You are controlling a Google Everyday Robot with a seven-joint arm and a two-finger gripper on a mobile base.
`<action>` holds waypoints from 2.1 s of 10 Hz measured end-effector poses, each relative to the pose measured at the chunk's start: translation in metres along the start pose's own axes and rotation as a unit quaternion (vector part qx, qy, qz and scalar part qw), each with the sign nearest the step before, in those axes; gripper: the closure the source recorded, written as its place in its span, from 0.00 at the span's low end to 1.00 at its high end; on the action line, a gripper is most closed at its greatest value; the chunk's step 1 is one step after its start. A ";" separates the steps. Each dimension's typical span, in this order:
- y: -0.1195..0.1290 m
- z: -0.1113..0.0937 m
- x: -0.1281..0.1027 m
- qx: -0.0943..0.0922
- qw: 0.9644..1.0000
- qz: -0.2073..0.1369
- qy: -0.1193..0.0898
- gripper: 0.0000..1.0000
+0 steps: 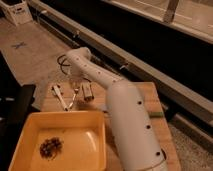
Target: Place fork in table surface
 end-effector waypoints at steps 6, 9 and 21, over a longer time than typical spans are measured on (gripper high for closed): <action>0.000 0.022 0.015 -0.015 1.000 -0.016 -0.013 0.20; 0.000 0.030 0.022 -0.017 1.000 -0.016 -0.018 0.20; -0.031 0.028 0.018 -0.009 0.999 -0.050 -0.006 0.20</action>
